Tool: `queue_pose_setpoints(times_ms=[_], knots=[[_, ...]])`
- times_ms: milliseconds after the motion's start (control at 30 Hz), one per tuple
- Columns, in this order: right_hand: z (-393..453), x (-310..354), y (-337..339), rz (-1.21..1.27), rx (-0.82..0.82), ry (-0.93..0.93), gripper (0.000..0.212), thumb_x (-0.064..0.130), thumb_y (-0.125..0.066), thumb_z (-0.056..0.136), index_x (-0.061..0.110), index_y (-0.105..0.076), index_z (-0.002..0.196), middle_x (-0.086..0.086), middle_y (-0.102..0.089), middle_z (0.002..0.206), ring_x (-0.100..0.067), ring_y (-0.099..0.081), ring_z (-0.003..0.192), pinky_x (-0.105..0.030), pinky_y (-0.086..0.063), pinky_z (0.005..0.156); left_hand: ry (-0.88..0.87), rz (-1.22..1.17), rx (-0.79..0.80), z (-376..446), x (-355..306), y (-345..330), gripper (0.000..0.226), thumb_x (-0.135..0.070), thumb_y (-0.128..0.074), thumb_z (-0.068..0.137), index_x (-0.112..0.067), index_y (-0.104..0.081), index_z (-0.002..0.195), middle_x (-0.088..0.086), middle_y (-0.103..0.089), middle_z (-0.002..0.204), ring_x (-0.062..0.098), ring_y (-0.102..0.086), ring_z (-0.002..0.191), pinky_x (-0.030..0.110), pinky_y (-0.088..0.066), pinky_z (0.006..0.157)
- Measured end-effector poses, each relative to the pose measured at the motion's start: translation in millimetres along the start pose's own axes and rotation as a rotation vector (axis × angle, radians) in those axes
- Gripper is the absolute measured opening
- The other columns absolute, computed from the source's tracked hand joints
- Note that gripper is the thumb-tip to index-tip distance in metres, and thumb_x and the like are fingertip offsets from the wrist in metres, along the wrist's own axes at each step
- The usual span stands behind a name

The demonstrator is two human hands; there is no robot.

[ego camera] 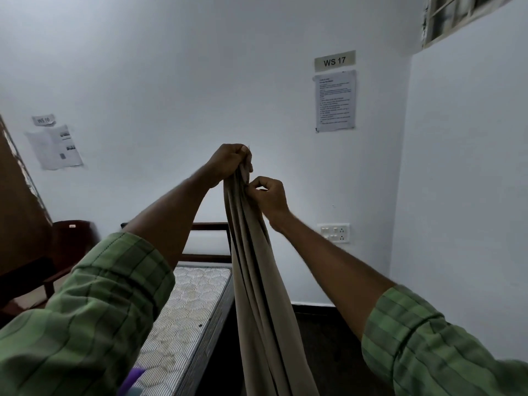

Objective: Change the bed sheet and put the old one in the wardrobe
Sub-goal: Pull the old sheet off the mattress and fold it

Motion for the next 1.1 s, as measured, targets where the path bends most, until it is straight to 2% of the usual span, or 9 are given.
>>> queue_pose_setpoints(times_ms=[67, 200, 367, 500, 567, 667, 833, 933, 1100], knots=[[-17, 0, -16, -0.232, -0.173, 0.235, 0.013, 0.019, -0.068, 0.088, 0.013, -0.069, 0.076, 0.006, -0.068, 0.077, -0.010, -0.060, 0.066, -0.026, -0.047, 0.067, -0.035, 0.010, -0.056, 2, 2, 1, 0.035, -0.012, -0.037, 0.103, -0.011, -0.062, 0.079, 0.004, -0.066, 0.076, 0.008, -0.056, 0.067, 0.020, -0.043, 0.066], [-42, -15, -46, -0.341, -0.010, 0.286, 0.004, 0.014, -0.065, 0.092, 0.012, -0.067, 0.090, -0.001, -0.066, 0.074, -0.013, -0.057, 0.062, -0.029, -0.048, 0.061, -0.032, -0.093, -0.038, -1, 7, -6, 0.031, 0.004, -0.029, 0.099, -0.010, -0.050, 0.081, 0.001, -0.052, 0.075, 0.003, -0.051, 0.060, 0.013, -0.039, 0.059], [-44, -30, -35, -0.373, 0.107, 0.237, 0.039, 0.025, -0.062, 0.095, 0.028, -0.044, 0.060, 0.008, -0.051, 0.060, -0.009, -0.047, 0.054, -0.030, -0.038, 0.059, 0.069, -0.166, -0.009, -2, 28, 5, 0.038, -0.016, -0.028, 0.110, -0.024, -0.052, 0.082, -0.003, -0.056, 0.073, 0.011, -0.048, 0.065, 0.024, -0.037, 0.062], [-45, -38, -23, -0.225, -0.228, 0.237, 0.016, 0.016, -0.063, 0.093, 0.009, -0.067, 0.079, -0.002, -0.060, 0.101, -0.011, -0.060, 0.079, -0.023, -0.050, 0.067, 0.074, -0.208, 0.041, 1, 24, 6, 0.039, -0.015, -0.026, 0.111, -0.024, -0.051, 0.083, -0.003, -0.055, 0.071, 0.012, -0.048, 0.068, 0.026, -0.038, 0.066], [-41, -34, -23, -0.216, -0.204, 0.242, 0.016, 0.020, -0.063, 0.092, 0.008, -0.075, 0.093, -0.001, -0.066, 0.114, -0.010, -0.065, 0.092, -0.023, -0.056, 0.077, 0.064, -0.202, 0.063, 0, 20, 7, 0.039, -0.011, -0.026, 0.109, -0.024, -0.051, 0.082, -0.002, -0.054, 0.072, 0.011, -0.048, 0.067, 0.025, -0.038, 0.064], [-40, -26, -31, -0.214, -0.135, 0.265, 0.022, 0.024, -0.061, 0.090, 0.010, -0.073, 0.103, 0.002, -0.071, 0.105, -0.012, -0.066, 0.091, -0.033, -0.057, 0.080, 0.069, -0.189, 0.104, -6, 24, 9, 0.039, -0.008, -0.025, 0.109, -0.022, -0.051, 0.083, 0.000, -0.056, 0.073, 0.010, -0.051, 0.065, 0.023, -0.041, 0.063], [-32, -17, -34, -0.284, -0.174, 0.281, 0.010, 0.018, -0.064, 0.092, 0.010, -0.065, 0.087, 0.002, -0.063, 0.090, -0.017, -0.060, 0.074, -0.042, -0.054, 0.065, 0.062, -0.161, 0.127, -9, 30, 4, 0.037, -0.015, -0.033, 0.112, -0.017, -0.057, 0.085, 0.006, -0.070, 0.090, 0.012, -0.061, 0.064, 0.021, -0.051, 0.060], [-34, -16, -37, -0.394, -0.186, 0.302, 0.021, 0.023, -0.062, 0.097, 0.011, -0.056, 0.080, 0.004, -0.053, 0.090, -0.016, -0.053, 0.065, -0.034, -0.047, 0.055, 0.038, -0.084, 0.119, -8, 33, 0, 0.036, -0.024, -0.038, 0.112, -0.016, -0.063, 0.088, 0.004, -0.070, 0.095, 0.009, -0.059, 0.069, 0.019, -0.048, 0.066], [-37, -16, -36, -0.368, -0.292, 0.291, 0.031, 0.028, -0.057, 0.101, 0.009, -0.058, 0.077, 0.000, -0.054, 0.082, -0.015, -0.051, 0.061, -0.028, -0.038, 0.055, 0.045, -0.013, 0.007, -7, 32, -1, 0.035, -0.027, -0.045, 0.110, -0.019, -0.071, 0.088, -0.005, -0.058, 0.080, 0.008, -0.053, 0.071, 0.021, -0.044, 0.067]])
Point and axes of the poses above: each hand's wrist, its own z-axis towards the middle knuckle, its own y-axis out of the back of the hand, x = y × z, the point moved 2 cm from there along z, towards the middle knuckle
